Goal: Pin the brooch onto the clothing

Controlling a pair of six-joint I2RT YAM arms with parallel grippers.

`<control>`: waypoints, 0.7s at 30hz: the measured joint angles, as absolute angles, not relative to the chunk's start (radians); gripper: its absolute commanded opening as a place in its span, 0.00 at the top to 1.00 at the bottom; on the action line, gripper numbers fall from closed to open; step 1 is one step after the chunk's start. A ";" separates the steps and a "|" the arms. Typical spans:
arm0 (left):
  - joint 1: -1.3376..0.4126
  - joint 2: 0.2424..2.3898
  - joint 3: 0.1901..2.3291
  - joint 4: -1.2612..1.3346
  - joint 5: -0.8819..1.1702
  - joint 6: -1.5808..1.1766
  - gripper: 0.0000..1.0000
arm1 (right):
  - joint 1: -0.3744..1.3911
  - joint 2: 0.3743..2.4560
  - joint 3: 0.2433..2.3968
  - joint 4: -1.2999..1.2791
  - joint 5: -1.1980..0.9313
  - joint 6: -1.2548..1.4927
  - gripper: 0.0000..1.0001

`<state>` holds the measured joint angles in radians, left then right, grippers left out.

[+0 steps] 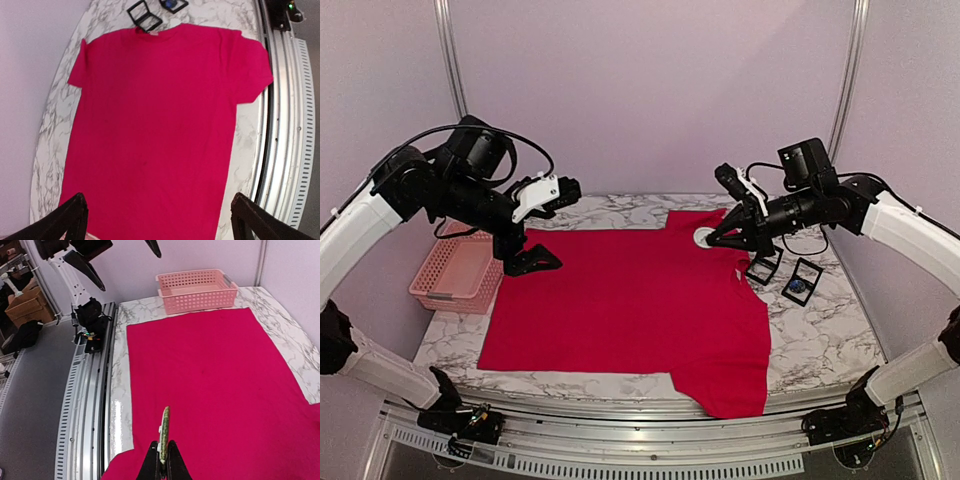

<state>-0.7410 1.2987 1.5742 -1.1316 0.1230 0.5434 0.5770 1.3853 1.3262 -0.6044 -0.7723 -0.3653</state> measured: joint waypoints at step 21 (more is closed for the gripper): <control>-1.139 1.637 1.774 -0.719 0.305 0.270 0.51 | 0.688 1.247 1.250 -0.620 -1.006 -0.490 1.00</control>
